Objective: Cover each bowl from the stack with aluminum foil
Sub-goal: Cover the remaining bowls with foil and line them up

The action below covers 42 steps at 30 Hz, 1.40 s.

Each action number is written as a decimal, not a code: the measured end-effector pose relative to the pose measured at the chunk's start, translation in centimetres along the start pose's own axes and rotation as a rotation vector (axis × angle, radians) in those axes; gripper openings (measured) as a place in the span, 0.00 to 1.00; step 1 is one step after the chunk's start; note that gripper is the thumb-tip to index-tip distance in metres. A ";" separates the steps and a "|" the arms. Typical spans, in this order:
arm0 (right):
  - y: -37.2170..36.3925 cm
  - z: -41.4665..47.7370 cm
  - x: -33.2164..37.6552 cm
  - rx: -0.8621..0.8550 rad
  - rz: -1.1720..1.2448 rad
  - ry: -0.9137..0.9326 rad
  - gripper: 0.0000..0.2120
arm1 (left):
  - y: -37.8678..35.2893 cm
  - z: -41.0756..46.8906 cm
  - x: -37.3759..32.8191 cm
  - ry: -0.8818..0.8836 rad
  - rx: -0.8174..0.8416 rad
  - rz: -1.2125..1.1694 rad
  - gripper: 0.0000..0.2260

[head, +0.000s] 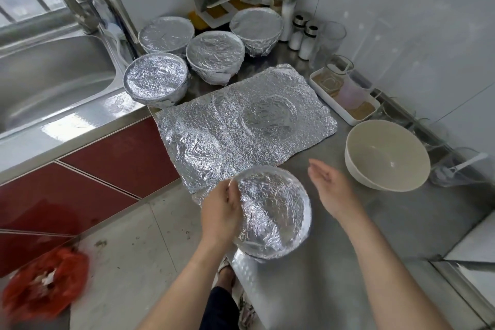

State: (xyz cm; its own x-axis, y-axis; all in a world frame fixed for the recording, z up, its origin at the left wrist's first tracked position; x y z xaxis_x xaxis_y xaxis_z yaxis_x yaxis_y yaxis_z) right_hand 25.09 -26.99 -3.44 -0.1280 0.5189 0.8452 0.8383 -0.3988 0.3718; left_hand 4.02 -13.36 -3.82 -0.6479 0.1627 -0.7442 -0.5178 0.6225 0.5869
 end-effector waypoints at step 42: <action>-9.3 -11.8 -8.0 -0.175 1.274 -0.677 0.35 | -0.4 1.9 -2.6 0.142 0.126 -0.389 0.17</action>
State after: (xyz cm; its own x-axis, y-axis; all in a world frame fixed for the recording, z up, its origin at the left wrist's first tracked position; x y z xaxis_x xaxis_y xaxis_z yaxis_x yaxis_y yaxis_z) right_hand 12.08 -36.36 -9.13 0.9507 -0.0203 0.3095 0.1092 -0.9122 -0.3950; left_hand 7.02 -12.56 -2.76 -0.4930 -0.2045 -0.8456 -0.6719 0.7069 0.2209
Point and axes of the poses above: each hand's wrist, its own z-axis towards the middle knuckle, its own y-axis out of the back of the hand, x = y × z, the point moved 10 cm from there along z, towards the middle knuckle, and after that the axes turned 11 degrees about x, right-handed, at the moved point
